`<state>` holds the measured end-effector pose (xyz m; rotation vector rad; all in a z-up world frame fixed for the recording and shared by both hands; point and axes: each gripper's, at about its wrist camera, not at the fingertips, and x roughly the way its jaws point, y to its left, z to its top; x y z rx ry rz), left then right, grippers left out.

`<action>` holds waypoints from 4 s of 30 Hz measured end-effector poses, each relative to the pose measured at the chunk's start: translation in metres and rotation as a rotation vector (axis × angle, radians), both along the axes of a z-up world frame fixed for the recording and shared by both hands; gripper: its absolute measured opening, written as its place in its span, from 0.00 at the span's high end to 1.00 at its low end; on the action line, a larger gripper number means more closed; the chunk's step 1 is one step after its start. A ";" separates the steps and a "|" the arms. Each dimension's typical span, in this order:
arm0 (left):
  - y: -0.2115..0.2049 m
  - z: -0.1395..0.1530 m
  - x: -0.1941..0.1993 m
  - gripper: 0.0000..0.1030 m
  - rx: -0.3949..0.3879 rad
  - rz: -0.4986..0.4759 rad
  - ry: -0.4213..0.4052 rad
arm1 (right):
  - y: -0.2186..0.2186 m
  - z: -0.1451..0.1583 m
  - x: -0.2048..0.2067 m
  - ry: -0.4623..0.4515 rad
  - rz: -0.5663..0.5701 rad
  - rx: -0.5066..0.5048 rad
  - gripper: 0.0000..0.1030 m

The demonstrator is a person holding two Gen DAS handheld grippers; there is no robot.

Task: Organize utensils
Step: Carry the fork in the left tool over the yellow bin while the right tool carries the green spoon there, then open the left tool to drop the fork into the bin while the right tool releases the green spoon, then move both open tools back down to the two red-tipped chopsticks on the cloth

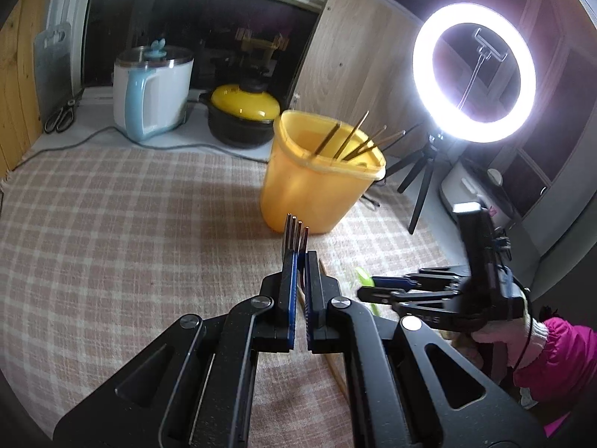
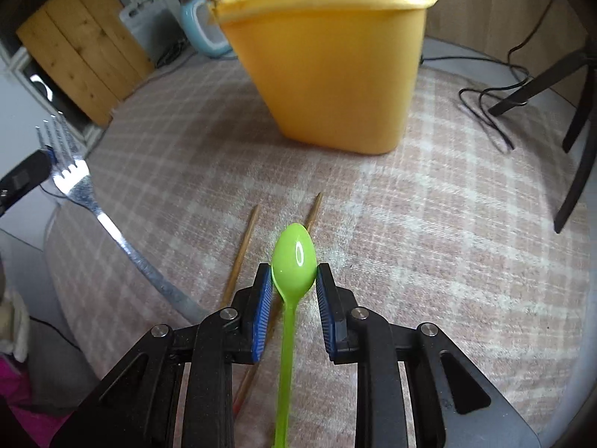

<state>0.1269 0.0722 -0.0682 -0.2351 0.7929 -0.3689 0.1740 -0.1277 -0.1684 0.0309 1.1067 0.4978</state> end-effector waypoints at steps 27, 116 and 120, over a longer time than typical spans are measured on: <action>-0.011 0.113 0.049 1.00 -0.019 -0.024 -0.280 | -0.044 0.175 0.020 -0.520 -0.160 0.188 0.79; -0.055 0.063 0.143 0.96 0.074 -0.031 -0.187 | -0.060 0.108 0.032 -0.423 -0.232 0.183 0.56; -0.055 0.068 0.127 0.94 0.083 -0.026 -0.198 | -0.063 0.109 0.020 -0.429 -0.236 0.179 0.50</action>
